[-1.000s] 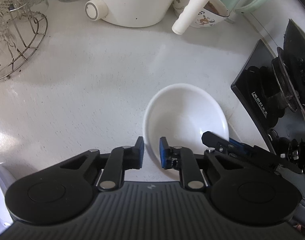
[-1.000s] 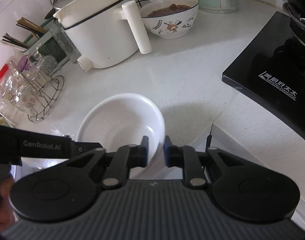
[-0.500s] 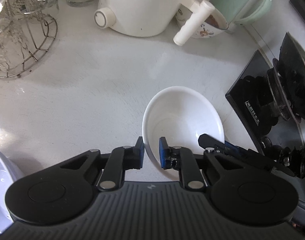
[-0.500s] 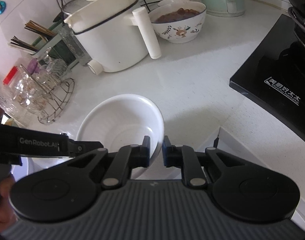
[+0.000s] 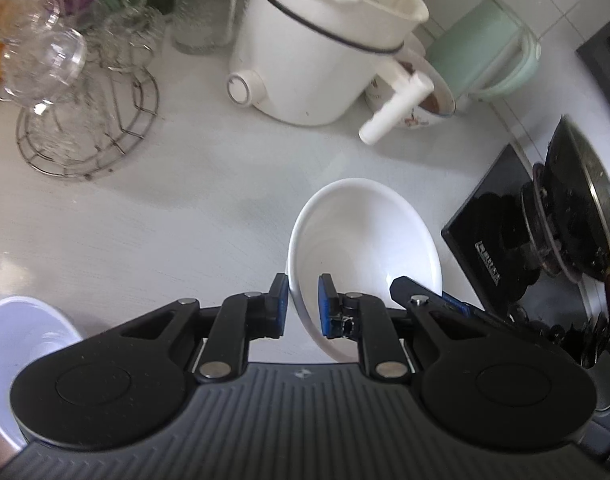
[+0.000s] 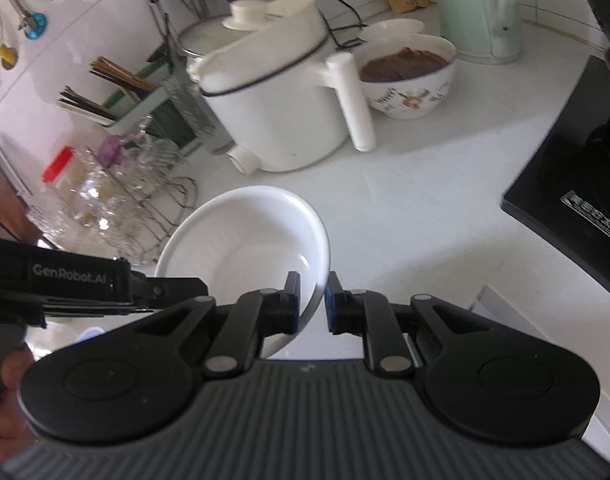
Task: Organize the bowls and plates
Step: 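Lift the white ceramic bowl and carry it toward the plate stack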
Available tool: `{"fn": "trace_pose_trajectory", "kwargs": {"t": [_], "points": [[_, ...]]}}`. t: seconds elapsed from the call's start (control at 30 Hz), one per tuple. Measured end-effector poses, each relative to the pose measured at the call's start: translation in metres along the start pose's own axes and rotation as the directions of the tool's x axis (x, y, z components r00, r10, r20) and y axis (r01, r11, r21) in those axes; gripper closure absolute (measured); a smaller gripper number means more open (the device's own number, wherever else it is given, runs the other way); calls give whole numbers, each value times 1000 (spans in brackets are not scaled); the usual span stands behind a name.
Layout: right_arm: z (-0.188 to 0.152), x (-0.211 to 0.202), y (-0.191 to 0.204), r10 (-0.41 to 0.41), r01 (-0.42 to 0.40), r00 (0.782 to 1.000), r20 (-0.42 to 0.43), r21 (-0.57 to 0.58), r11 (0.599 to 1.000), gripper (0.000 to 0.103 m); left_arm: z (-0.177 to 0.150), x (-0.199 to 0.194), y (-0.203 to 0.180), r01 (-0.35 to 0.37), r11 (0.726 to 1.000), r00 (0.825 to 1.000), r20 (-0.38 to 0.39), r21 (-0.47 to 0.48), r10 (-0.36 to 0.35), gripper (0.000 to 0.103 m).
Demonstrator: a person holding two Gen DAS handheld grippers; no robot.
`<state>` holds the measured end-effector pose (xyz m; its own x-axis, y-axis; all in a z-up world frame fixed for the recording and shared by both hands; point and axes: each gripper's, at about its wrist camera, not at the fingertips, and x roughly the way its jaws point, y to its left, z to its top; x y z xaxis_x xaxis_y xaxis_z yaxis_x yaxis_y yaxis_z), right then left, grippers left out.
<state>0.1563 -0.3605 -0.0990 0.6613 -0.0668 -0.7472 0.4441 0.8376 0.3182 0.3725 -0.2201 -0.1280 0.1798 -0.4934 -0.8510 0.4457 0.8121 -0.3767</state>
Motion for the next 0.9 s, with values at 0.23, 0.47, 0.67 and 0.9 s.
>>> {"fn": "trace_pose_trajectory", "kwargs": {"t": [0.23,0.47,0.67,0.9], "points": [[9,-7,21,64,-64,998,4,-24,998,88,4,-34,16,0,999,998,61,-49,3,85],[13,-9,46,108,-109,994,-9,-67,992,88,4,-62,31,-14,996,995,94,-89,22,85],[15,-10,60,154,-156,988,-29,-78,985,87,-1,-82,50,-8,992,992,122,-125,24,85],[11,-7,85,203,-210,977,-66,-126,970,87,-14,-107,72,-30,984,986,157,-176,58,85]]}}
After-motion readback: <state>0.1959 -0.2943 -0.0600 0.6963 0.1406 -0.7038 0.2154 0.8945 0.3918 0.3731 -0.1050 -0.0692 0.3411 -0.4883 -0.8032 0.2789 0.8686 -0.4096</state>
